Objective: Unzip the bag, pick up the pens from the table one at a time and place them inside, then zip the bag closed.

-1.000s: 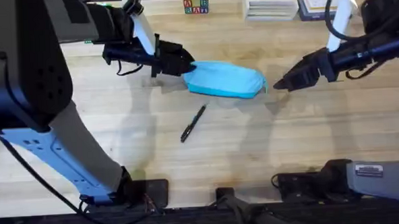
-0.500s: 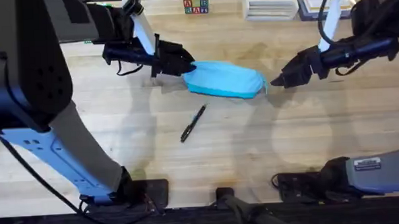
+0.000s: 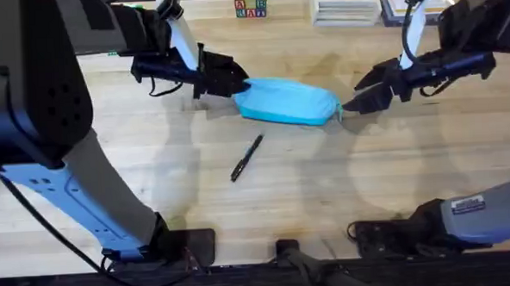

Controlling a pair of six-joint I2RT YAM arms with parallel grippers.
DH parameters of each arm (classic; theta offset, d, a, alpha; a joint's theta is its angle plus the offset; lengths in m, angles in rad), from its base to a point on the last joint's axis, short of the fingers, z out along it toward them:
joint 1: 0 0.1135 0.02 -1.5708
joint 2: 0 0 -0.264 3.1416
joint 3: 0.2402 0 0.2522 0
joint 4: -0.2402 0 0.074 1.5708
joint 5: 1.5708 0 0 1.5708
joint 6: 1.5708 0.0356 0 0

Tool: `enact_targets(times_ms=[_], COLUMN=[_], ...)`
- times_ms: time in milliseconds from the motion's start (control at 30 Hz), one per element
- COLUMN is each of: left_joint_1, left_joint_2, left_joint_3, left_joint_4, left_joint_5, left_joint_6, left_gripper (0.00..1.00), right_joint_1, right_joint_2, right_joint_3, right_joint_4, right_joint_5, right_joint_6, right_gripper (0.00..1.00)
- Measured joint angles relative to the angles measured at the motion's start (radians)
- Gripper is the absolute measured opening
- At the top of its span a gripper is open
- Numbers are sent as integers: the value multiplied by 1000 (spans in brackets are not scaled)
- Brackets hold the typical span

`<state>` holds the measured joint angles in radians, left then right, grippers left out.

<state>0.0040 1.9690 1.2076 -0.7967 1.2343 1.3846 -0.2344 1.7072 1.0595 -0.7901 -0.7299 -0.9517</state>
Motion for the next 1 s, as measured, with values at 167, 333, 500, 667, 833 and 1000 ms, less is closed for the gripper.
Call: enact_targets(times_ms=[167,333,500,667,833,1000], left_joint_1=[0,0,0,0,0,0], left_joint_2=[0,0,0,0,0,0], left_joint_3=[0,0,0,0,0,0], left_joint_4=[0,0,0,0,0,0], left_joint_5=[0,0,0,0,0,0], left_joint_6=[0,0,0,0,0,0], left_gripper=[42,42,42,42,42,42], right_joint_1=[0,0,8,65,89,89], right_joint_2=[22,38,58,80,80,80], right_joint_3=[0,0,0,0,1,1], right_joint_4=[13,16,15,14,11,0], right_joint_5=[-25,-55,-65,-71,-71,-71], right_joint_6=[-22,-38,-45,-45,-45,-45], right_gripper=[997,996,996,996,996,985])
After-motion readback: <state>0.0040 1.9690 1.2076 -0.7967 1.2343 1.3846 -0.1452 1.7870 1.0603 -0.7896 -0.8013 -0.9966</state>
